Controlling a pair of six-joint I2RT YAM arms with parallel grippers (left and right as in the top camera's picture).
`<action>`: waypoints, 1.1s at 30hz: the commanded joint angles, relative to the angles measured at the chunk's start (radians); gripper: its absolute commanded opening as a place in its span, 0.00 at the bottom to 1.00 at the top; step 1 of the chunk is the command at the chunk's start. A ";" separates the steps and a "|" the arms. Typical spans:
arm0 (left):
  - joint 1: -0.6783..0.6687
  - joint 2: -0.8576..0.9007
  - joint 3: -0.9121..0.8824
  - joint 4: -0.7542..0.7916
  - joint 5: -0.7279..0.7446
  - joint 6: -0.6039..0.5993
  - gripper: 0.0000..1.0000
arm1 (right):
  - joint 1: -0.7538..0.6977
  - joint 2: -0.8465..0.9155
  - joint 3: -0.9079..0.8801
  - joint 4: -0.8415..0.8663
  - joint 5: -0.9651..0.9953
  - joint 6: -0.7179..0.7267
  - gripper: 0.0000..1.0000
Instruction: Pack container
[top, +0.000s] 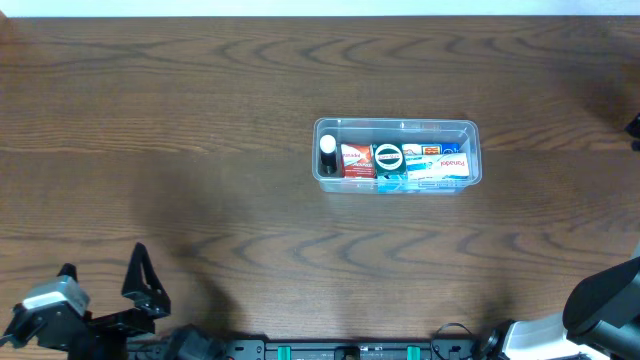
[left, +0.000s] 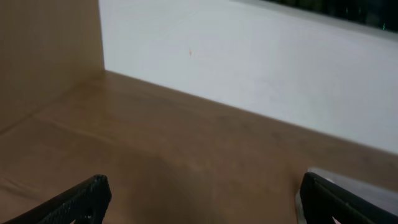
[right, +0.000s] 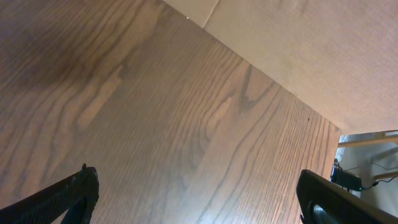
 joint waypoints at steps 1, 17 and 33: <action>0.003 -0.006 -0.005 -0.026 0.077 0.005 0.98 | -0.005 -0.014 0.012 0.009 0.014 -0.005 0.99; 0.003 -0.179 -0.022 -0.005 0.080 0.063 0.98 | -0.005 -0.014 0.012 0.051 -0.143 -0.004 0.99; 0.003 -0.179 -0.385 0.311 0.078 -0.034 0.98 | -0.005 -0.018 0.012 0.082 -0.595 0.092 0.99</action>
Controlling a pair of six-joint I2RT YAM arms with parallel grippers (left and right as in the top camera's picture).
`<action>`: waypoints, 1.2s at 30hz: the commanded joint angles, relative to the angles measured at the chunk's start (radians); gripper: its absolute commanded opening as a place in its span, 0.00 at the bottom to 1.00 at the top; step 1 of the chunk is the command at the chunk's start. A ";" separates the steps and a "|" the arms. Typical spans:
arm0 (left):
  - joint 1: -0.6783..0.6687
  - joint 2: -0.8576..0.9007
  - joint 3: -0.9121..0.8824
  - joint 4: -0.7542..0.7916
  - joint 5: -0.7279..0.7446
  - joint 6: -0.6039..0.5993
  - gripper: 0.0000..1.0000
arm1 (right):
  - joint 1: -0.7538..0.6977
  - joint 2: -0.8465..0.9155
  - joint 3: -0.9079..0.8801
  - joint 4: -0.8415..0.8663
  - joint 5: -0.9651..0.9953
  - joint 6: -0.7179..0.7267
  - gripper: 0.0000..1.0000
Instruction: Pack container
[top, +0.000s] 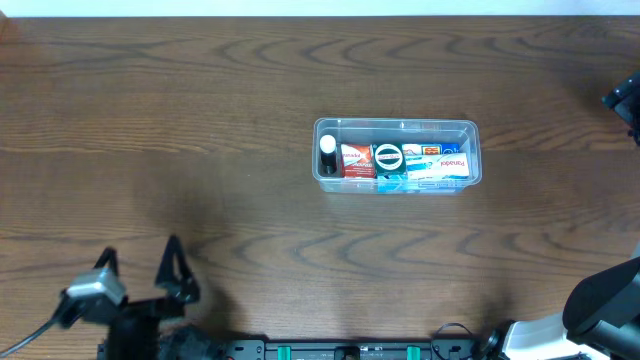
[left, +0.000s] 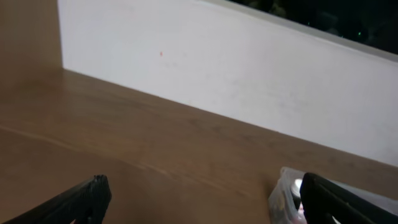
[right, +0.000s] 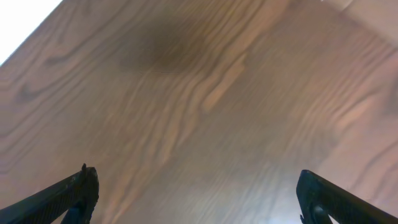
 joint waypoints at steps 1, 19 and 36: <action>0.002 -0.001 -0.094 0.063 0.000 -0.027 0.98 | -0.005 -0.020 0.012 -0.011 -0.144 0.035 0.99; 0.003 -0.001 -0.568 0.526 0.084 -0.027 0.98 | 0.072 -0.116 0.012 0.000 -0.307 -0.145 0.99; 0.003 0.027 -0.649 0.570 0.233 -0.027 0.98 | 0.135 -0.292 0.012 -0.084 -0.293 -0.147 0.99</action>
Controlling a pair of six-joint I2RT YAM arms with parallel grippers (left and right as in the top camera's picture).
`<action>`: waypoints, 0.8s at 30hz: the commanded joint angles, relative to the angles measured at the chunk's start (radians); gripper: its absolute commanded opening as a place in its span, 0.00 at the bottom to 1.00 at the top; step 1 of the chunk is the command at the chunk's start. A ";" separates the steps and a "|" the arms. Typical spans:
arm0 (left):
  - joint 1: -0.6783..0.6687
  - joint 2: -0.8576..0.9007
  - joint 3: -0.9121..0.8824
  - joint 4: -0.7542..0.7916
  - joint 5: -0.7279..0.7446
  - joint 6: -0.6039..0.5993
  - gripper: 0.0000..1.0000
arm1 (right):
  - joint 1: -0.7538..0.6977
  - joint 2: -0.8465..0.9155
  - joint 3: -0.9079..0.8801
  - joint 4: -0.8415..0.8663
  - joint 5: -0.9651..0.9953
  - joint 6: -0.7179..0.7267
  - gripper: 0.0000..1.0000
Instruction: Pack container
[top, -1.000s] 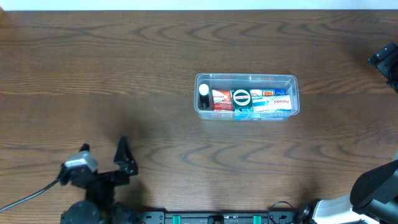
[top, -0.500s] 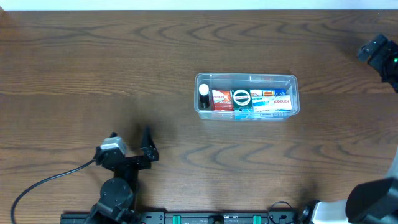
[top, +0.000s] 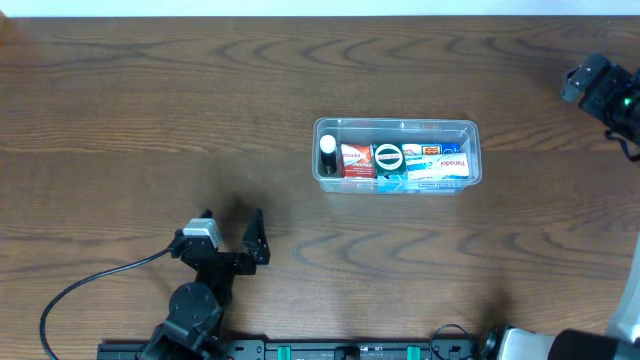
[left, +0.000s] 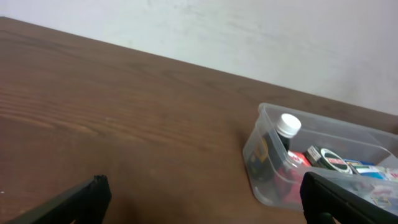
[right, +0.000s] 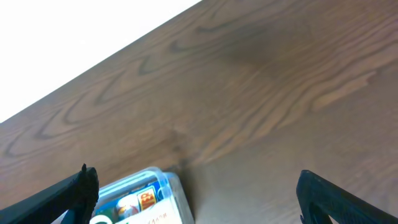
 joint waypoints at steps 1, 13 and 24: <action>0.003 0.018 -0.029 -0.004 0.001 -0.005 0.98 | 0.008 -0.082 0.012 -0.012 0.000 -0.012 0.99; 0.003 0.049 -0.029 0.022 -0.096 -0.005 0.98 | 0.008 -0.426 -0.021 0.006 0.007 -0.013 0.99; 0.003 0.049 -0.029 0.206 -0.097 0.072 0.98 | 0.008 -0.917 -0.361 0.088 -0.001 -0.013 0.99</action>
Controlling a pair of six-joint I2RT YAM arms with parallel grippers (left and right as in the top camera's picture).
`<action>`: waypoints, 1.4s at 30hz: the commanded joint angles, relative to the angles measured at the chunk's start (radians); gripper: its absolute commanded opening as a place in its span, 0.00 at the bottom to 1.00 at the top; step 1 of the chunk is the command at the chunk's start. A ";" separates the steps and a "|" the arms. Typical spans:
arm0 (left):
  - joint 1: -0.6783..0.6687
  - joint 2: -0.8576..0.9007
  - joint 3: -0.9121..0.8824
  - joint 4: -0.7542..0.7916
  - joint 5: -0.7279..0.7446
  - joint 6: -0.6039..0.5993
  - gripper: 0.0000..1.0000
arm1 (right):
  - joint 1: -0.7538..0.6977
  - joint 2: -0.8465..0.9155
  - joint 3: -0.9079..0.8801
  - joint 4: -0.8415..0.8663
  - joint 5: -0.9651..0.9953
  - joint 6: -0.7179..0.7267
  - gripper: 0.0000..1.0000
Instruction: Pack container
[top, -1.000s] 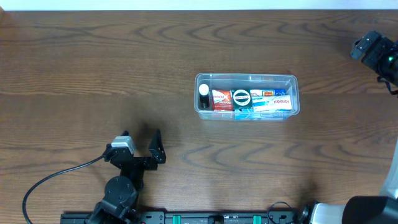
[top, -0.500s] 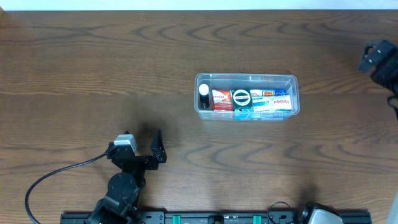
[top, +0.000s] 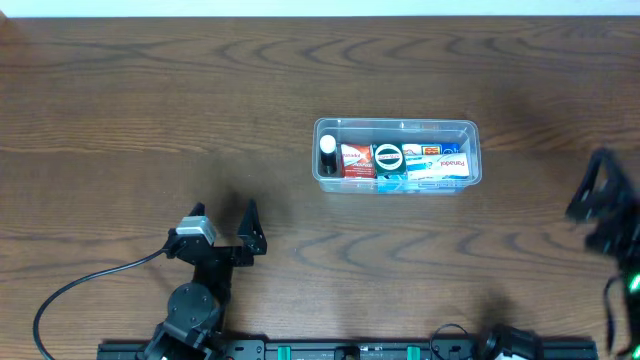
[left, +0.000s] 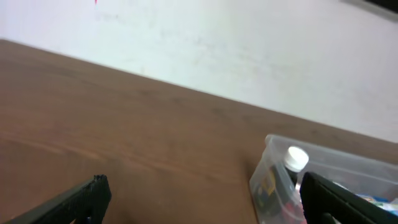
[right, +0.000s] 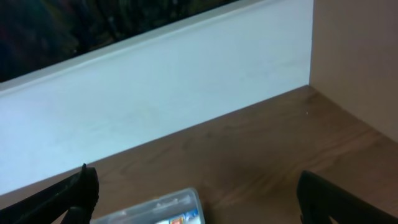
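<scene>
A clear plastic container (top: 397, 155) stands mid-table, holding a white-capped black bottle (top: 328, 152), a red box (top: 357, 160), a round black tin (top: 388, 156) and blue-and-white boxes (top: 437, 163). My left gripper (top: 222, 224) is open and empty near the front edge, left of the container, facing it; its own view shows the container (left: 323, 180) and the bottle cap (left: 297, 157) ahead on the right. My right gripper (top: 600, 203), blurred at the right edge, is open and empty; the container's corner (right: 158, 211) lies low in its view.
A brown wooden table (top: 150, 120) spreads round the container. A white wall (left: 217, 50) runs along its far side, with a tan side panel (right: 360, 62) at the right. A black cable (top: 90, 285) trails from the left arm by the front edge.
My right gripper has moved from the table's back right corner to the right edge, nearer the front, now looking toward the wall. My left gripper has barely shifted, its view tilted up slightly.
My left gripper stood open at the front left corner, then a little further right, then near the front edge facing the container, where it stays. My right gripper went from barely visible at the far right to the back right corner, then down the right edge. The container's contents are unchanged.
</scene>
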 joint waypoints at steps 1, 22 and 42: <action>0.003 -0.002 -0.005 0.034 -0.016 0.050 0.98 | 0.008 -0.141 -0.103 0.000 -0.001 -0.013 0.99; 0.073 -0.002 -0.005 0.253 -0.016 0.093 0.98 | 0.110 -0.557 -0.207 -0.050 -0.046 0.116 0.99; 0.073 -0.002 -0.005 0.346 0.044 0.093 0.98 | 0.456 -0.557 -0.207 -0.117 0.212 -0.164 0.99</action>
